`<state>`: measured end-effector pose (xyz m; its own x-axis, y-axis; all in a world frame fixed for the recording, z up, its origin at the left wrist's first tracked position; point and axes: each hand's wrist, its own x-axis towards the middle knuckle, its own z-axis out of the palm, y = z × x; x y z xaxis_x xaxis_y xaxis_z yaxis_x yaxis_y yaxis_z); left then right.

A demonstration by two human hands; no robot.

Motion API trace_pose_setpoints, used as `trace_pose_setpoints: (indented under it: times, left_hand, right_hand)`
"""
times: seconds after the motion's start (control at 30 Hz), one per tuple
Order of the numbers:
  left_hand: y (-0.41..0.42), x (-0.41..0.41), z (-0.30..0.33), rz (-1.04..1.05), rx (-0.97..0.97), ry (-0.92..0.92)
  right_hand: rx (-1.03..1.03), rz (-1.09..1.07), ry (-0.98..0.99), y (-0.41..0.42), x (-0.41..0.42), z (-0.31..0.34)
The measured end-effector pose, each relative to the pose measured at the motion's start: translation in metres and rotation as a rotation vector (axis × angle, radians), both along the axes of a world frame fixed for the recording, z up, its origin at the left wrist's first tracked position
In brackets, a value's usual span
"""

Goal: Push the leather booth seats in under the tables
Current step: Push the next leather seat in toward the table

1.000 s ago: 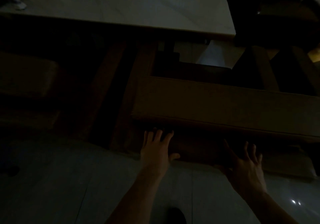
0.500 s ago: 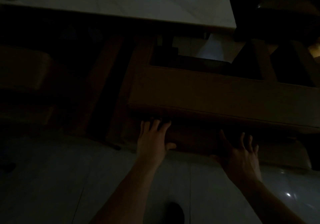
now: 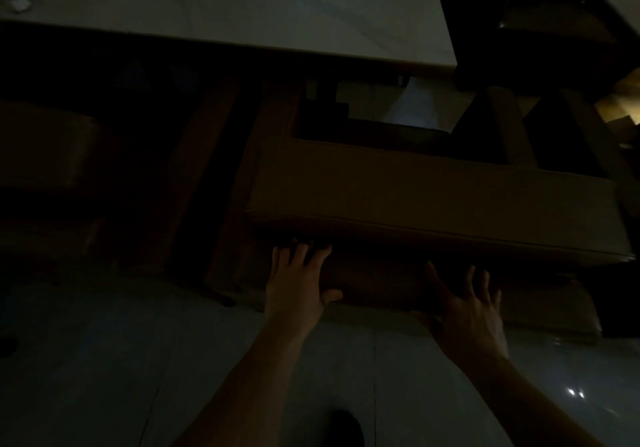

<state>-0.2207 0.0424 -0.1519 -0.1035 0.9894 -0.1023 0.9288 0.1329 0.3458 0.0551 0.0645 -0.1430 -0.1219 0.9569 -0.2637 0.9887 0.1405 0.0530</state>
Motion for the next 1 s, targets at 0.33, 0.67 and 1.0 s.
trace_pose_setpoints:
  times: [0.33,0.67,1.0]
  left_hand:
    - [0.000,-0.003,0.001,-0.025,-0.015,0.015]
    - [-0.021,0.015,0.033,-0.057,-0.208,0.027]
    - [-0.057,0.040,0.119,-0.217,-0.376,0.035]
  right_hand:
    - [-0.111,-0.013,0.004,0.003,-0.001,0.010]
    - [-0.282,-0.033,0.193,-0.007,-0.005,0.040]
    - [-0.315,0.009,0.305,-0.057,0.015,0.118]
